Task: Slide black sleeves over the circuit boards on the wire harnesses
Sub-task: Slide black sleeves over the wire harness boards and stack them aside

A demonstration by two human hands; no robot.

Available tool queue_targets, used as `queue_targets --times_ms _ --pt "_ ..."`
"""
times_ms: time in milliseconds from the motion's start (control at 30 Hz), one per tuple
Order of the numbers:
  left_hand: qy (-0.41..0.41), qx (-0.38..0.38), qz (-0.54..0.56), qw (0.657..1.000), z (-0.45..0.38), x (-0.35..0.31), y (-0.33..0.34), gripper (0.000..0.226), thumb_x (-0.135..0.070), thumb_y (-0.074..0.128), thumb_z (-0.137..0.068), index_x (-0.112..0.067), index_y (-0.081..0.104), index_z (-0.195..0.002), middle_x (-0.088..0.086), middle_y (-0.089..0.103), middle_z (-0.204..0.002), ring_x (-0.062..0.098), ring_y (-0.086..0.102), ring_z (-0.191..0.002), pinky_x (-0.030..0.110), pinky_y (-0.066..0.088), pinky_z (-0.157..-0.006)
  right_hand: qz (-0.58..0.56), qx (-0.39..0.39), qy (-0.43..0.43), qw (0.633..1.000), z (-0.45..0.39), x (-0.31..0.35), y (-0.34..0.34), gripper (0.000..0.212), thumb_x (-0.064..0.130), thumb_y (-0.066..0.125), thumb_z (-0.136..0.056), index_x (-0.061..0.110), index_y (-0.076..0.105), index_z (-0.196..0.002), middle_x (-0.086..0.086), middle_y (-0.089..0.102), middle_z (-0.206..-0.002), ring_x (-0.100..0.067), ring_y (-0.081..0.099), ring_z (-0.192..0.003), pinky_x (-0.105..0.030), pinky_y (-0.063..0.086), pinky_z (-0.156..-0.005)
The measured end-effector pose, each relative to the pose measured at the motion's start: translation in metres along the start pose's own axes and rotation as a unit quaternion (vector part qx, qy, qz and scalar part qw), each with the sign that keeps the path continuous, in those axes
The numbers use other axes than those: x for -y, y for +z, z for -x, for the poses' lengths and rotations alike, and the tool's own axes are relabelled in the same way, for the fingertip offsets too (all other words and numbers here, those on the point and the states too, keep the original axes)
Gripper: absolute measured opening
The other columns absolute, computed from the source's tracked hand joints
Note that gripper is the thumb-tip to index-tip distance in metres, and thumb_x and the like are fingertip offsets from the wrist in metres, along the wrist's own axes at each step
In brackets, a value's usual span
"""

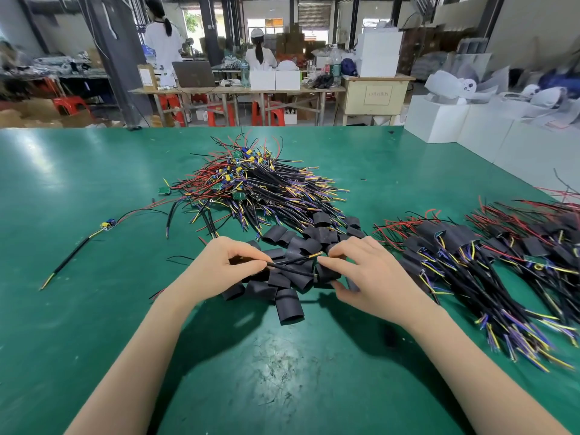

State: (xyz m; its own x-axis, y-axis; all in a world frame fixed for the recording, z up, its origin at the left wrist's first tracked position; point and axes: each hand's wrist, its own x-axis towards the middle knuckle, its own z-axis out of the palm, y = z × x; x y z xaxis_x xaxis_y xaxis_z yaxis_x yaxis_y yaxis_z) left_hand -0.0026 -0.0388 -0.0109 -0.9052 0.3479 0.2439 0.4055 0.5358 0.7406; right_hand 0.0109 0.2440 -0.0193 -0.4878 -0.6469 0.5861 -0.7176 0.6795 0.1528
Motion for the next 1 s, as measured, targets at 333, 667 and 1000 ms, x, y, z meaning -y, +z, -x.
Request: queue_targets --times_ms 333,667,1000 --pt "-0.001 -0.029 0.030 0.999 -0.002 -0.004 0.005 0.025 -0.005 0.066 -0.089 -0.026 0.077 -0.085 -0.012 0.073 -0.073 -0.002 0.056 -0.063 0.013 0.043 -0.063 0.022 0.000 0.014 1.000 -0.002 0.005 0.004 0.042 0.021 0.091 -0.057 0.008 0.073 -0.093 -0.006 0.065 -0.085 -0.026 0.062 -0.072 -0.033 0.049 -0.066" --pt "-0.005 -0.045 0.073 0.996 -0.004 -0.007 0.017 0.024 -0.002 0.062 -0.092 -0.022 0.074 -0.085 -0.021 0.059 -0.053 -0.005 0.047 -0.048 0.004 0.032 -0.051 0.075 -0.016 0.036 0.996 -0.002 0.008 0.007 0.048 0.027 0.090 -0.056 0.011 0.074 -0.099 0.000 0.067 -0.083 -0.024 0.064 -0.075 -0.035 0.051 -0.066" --pt "-0.028 -0.071 0.140 0.987 -0.005 -0.001 0.016 0.035 -0.006 0.062 -0.093 -0.034 0.076 -0.080 -0.011 0.054 -0.054 0.005 0.035 -0.049 0.016 0.030 -0.048 0.071 -0.005 0.060 0.996 -0.002 0.008 0.009 0.050 0.019 0.084 -0.059 0.012 0.072 -0.106 0.002 0.067 -0.082 -0.023 0.063 -0.075 -0.033 0.050 -0.068"
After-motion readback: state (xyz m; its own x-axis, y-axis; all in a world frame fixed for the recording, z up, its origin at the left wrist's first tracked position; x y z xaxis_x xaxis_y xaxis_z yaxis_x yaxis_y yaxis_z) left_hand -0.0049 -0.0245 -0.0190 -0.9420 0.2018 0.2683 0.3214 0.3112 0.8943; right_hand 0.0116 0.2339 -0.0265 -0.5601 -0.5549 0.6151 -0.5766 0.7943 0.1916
